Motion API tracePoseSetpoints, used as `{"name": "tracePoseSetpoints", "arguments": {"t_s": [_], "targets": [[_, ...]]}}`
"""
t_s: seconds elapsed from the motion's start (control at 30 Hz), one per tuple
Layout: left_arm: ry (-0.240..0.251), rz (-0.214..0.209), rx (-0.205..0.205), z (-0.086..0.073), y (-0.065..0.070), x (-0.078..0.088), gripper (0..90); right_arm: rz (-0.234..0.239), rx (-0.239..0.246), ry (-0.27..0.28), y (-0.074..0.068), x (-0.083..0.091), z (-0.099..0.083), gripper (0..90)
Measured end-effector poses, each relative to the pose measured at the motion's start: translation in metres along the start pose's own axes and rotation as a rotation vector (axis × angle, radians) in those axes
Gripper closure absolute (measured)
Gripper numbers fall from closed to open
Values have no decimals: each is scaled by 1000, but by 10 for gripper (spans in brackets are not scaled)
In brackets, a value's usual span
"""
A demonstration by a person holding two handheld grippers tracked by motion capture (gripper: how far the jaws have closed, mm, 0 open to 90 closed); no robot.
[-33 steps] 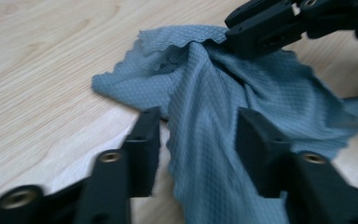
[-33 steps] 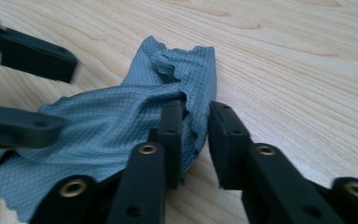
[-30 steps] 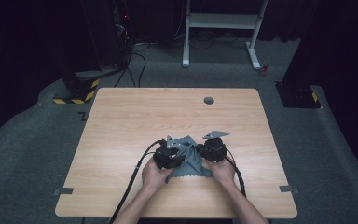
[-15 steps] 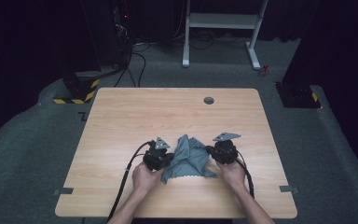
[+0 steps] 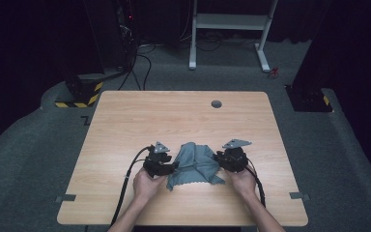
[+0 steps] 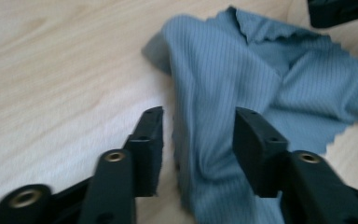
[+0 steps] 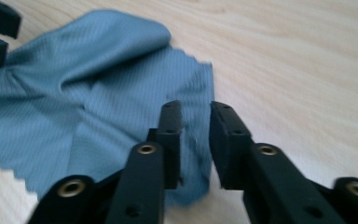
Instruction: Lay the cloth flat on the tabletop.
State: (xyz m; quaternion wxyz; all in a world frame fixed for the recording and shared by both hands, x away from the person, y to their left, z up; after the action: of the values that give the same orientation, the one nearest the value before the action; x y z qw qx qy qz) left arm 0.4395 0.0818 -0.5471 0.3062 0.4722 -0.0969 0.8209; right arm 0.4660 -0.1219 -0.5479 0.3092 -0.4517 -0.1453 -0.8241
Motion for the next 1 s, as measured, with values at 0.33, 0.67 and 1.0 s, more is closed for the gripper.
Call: {"name": "tracePoseSetpoints", "arguments": {"t_s": [0.33, 0.67, 1.0], "targets": [[-25, -19, 2, 25, 3, -24, 859, -62, 24, -101, 1, -34, 10, 830], [-26, 23, -40, 18, -3, -4, 894, -66, 39, -70, 6, -20, 8, 900], [-39, 38, -40, 8, -8, -5, 887, -89, 67, -94, 5, -31, 4, 894]]}}
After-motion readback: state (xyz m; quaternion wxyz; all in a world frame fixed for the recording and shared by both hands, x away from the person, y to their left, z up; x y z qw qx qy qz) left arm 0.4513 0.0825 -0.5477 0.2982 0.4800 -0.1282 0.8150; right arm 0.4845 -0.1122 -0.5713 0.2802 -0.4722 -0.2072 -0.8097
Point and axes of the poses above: each handheld gripper's, and its own axes: x roughly backward along the jaws, z roughly out of its top, y roughly to its right, the point moved 8 cm from there along -x, roughly forward along the jaws, and after that the axes turned 13 degrees about -y, right-handed, at the moved point
